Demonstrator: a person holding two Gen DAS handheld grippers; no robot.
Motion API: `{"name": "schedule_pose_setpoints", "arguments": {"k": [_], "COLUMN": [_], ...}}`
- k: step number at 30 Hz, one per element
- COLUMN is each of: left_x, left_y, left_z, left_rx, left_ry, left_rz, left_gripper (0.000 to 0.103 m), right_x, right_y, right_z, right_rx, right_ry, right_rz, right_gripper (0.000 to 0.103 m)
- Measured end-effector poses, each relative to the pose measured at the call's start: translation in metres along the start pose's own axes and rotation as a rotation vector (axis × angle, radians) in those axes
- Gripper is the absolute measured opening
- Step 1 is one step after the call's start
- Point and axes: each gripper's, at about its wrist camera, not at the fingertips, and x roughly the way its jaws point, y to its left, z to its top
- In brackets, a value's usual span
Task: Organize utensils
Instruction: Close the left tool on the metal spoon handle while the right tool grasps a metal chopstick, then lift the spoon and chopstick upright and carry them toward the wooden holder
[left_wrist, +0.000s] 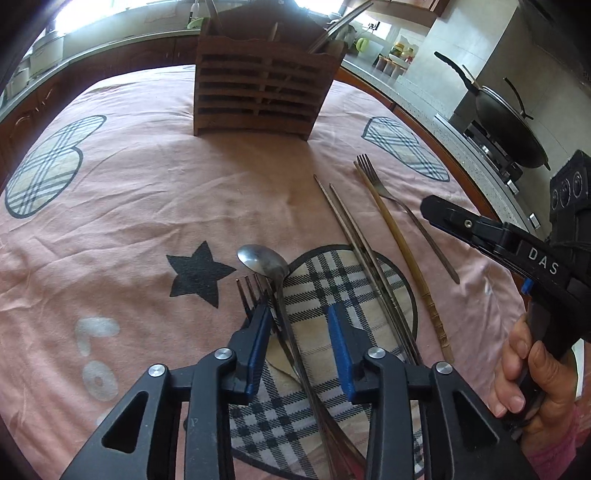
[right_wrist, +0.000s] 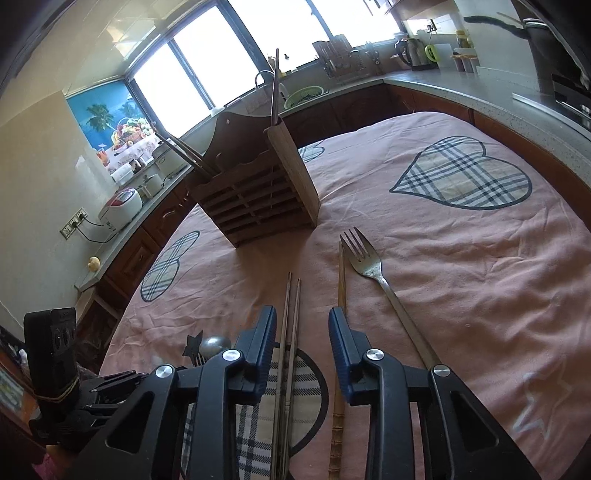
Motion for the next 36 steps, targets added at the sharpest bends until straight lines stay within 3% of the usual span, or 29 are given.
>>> {"name": "schedule_pose_setpoints", "arguments": {"k": [9, 12, 17, 22, 28, 36], "left_x": [0.020, 0.026, 0.030, 0.025, 0.013, -0.025], "left_y": [0.003, 0.006, 0.006, 0.011, 0.019, 0.032], "left_z": [0.014, 0.018, 0.022, 0.020, 0.017, 0.017], "left_rx": [0.001, 0.009, 0.025, 0.008, -0.025, -0.068], "left_ry": [0.030, 0.049, 0.051, 0.041, 0.014, -0.098], "left_rz": [-0.023, -0.029, -0.027, -0.061, -0.100, -0.130], "left_gripper": [0.012, 0.012, 0.005, 0.003, 0.002, 0.002], "right_x": [0.058, 0.076, 0.088, 0.091, 0.080, 0.048], "right_y": [0.016, 0.015, 0.017, 0.020, 0.019, 0.026], "right_z": [0.010, 0.011, 0.018, 0.020, 0.021, 0.028], "right_rx": [-0.093, -0.113, -0.165, -0.208, -0.166, -0.129], "right_ry": [0.149, 0.191, 0.208, 0.214, 0.183, 0.097], "right_rz": [-0.045, -0.073, -0.093, -0.111, -0.070, -0.030], "right_gripper": [0.017, 0.013, 0.010, 0.007, 0.005, 0.005]}}
